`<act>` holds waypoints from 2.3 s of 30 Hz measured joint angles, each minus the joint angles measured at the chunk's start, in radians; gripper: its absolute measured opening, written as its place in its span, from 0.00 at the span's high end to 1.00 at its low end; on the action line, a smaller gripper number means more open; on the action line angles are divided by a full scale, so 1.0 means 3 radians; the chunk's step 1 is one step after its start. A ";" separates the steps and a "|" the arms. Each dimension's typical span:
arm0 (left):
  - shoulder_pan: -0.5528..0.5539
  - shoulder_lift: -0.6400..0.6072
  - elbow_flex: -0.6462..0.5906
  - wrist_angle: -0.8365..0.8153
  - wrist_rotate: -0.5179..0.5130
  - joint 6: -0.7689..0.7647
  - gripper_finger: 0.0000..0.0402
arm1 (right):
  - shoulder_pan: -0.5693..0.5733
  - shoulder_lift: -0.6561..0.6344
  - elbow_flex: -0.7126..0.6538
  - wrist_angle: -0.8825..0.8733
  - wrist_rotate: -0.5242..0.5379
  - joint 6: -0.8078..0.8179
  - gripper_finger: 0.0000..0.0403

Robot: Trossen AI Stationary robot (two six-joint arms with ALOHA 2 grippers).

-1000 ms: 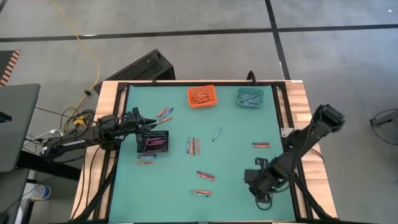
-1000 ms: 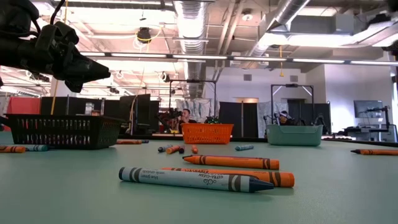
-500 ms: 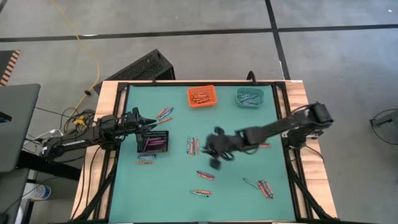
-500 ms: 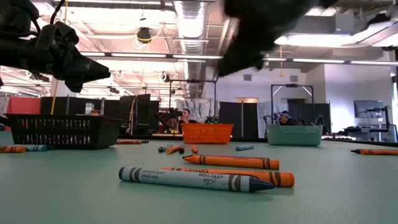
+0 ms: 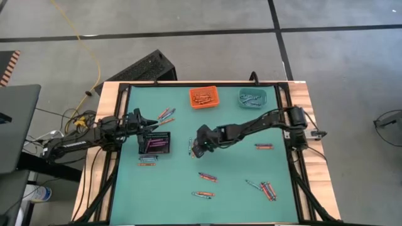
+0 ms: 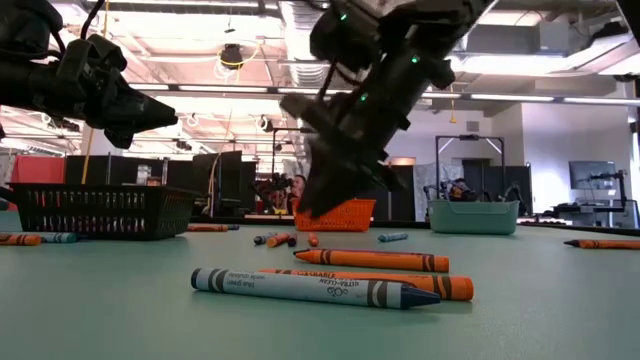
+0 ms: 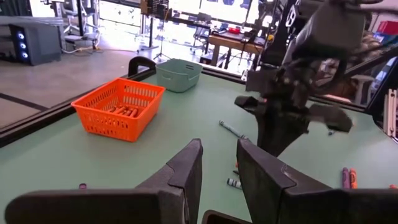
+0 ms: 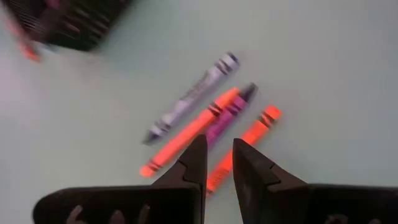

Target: Sort crayons

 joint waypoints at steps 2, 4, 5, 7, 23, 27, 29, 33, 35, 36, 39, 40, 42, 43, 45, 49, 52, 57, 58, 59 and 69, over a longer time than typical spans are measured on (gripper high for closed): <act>0.0000 0.0000 0.0001 -0.0001 0.0000 0.0001 0.78 | 0.0021 0.0099 0.0146 -0.0180 0.0079 0.0003 0.83; 0.0000 0.0000 0.0000 0.0000 0.0000 0.0001 0.78 | 0.0052 0.0165 0.0264 -0.0391 0.0241 0.0003 0.83; 0.0000 0.0000 0.0000 -0.0001 0.0001 0.0001 0.78 | 0.0068 0.0196 0.0327 -0.0437 0.0306 0.0003 0.83; 0.0000 0.0000 0.0000 -0.0001 0.0000 0.0001 0.78 | 0.0092 0.0208 0.0407 -0.0513 0.0406 0.0003 0.83; -0.0001 0.0000 0.0001 -0.0001 0.0000 0.0000 0.78 | 0.0216 0.0208 0.0397 -0.0550 0.0861 0.0100 0.83; -0.0001 0.0000 0.0000 0.0000 0.0001 0.0000 0.78 | 0.0250 0.0323 0.0399 -0.0533 0.0922 0.0206 0.83; -0.0001 -0.0001 0.0000 0.0000 0.0000 0.0000 0.78 | 0.0266 0.0428 0.0399 -0.0499 0.0931 0.0256 0.83; 0.0000 -0.0001 0.0000 0.0000 0.0001 0.0000 0.78 | 0.0297 0.0582 0.0421 -0.0409 0.1003 0.0276 0.83; 0.0000 -0.0001 0.0000 0.0000 0.0000 0.0000 0.78 | 0.0322 0.0607 0.0423 -0.0427 0.1032 0.0336 0.83; -0.0001 -0.0001 0.0001 0.0000 0.0000 0.0000 0.78 | 0.0334 0.0608 0.0423 -0.0456 0.1044 0.0344 0.83; -0.0001 -0.0001 0.0000 -0.0001 0.0000 0.0000 0.78 | 0.0362 0.0585 0.0421 -0.0551 0.1115 0.0347 0.84; 0.0000 -0.0001 0.0000 -0.0001 0.0002 0.0001 0.78 | 0.0366 0.0566 0.0419 -0.0569 0.1144 0.0343 0.85; 0.0000 -0.0001 0.0001 0.0000 0.0000 0.0000 0.78 | 0.0374 0.0556 0.0418 -0.0571 0.1160 0.0309 0.89; 0.0001 -0.0001 0.0001 -0.0001 0.0000 0.0000 0.78 | 0.0374 0.0536 0.0414 -0.0573 0.1166 0.0278 0.91; 0.0000 -0.0001 0.0000 -0.0001 0.0000 0.0000 0.78 | 0.0371 0.0512 0.0409 -0.0580 0.1169 0.0241 0.95; 0.0000 -0.0001 0.0000 -0.0001 0.0000 0.0000 0.78 | 0.0344 0.0459 0.0400 -0.0546 0.1165 0.0116 0.98; 0.0000 -0.0001 0.0001 -0.0001 0.0000 0.0000 0.78 | 0.0301 0.0392 0.0390 -0.0521 0.1164 -0.0053 0.98; 0.0000 -0.0001 0.0001 0.0000 0.0000 0.0000 0.78 | 0.0141 0.0163 0.0394 -0.0455 0.1202 -0.0409 0.99; 0.0000 -0.0001 0.0001 -0.0001 0.0001 0.0001 0.78 | 0.0095 0.0105 0.0396 -0.0429 0.1204 -0.0509 0.99; 0.0001 -0.0001 0.0000 0.0000 0.0000 0.0000 0.78 | 0.0041 0.0044 0.0396 -0.0429 0.1206 -0.0656 0.99; -0.0001 -0.0001 0.0001 0.0000 0.0000 0.0001 0.78 | -0.0911 -0.0361 0.0405 -0.0089 0.0543 -0.2781 0.99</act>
